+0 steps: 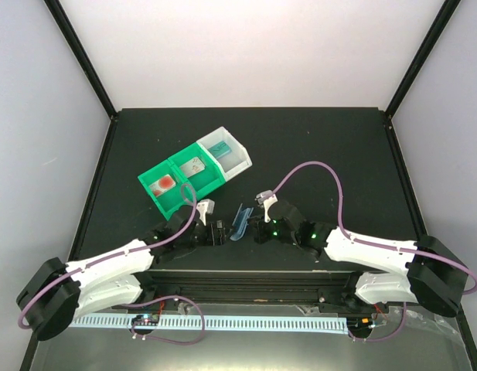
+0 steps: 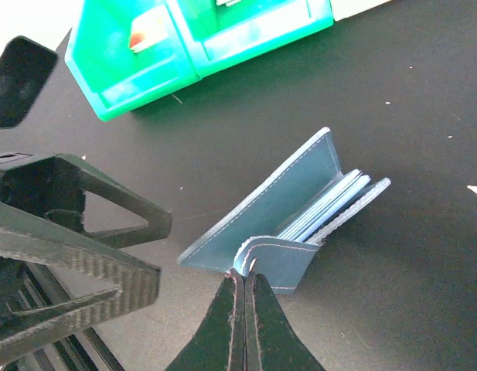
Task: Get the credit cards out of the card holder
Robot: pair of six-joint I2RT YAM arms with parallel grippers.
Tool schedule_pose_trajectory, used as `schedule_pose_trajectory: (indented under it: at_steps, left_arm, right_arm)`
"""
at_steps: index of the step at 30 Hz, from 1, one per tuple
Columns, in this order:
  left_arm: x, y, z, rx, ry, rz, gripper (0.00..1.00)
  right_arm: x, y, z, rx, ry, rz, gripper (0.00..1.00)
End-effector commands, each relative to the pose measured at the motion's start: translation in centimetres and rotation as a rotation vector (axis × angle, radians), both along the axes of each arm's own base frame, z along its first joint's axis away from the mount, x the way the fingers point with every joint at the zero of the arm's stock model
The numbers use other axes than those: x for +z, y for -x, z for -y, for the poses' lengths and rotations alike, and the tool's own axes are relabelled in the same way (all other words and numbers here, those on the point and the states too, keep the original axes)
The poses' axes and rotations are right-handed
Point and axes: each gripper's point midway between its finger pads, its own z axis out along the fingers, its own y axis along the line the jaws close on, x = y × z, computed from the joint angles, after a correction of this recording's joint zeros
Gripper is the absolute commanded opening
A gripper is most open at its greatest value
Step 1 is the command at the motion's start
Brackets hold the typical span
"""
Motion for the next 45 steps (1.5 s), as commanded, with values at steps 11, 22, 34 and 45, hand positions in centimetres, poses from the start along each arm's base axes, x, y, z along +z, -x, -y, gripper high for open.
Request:
schedule_pose_trajectory:
  at_steps: [11, 22, 34, 45]
  left_arm:
    - [-0.4, -2.1, 0.7, -0.022, -0.103, 0.044, 0.68]
    - [-1.5, -3.0, 0.8, -0.022, -0.153, 0.055, 0.45]
    - [-3.3, -1.3, 1.3, -0.046, -0.092, -0.061, 0.02]
    - [-5.2, -0.4, 1.1, -0.007, -0.060, -0.158, 0.02]
  right_arm:
    - [0.8, -0.1, -1.0, 0.043, -0.022, 0.009, 0.01]
    - [0.7, 0.1, -0.9, 0.059, -0.013, 0.026, 0.01]
    - [-5.2, -2.5, 7.0, -0.214, 0.242, -0.073, 0.14]
    - [-2.6, 0.5, 3.8, -0.102, 0.000, -0.229, 0.51]
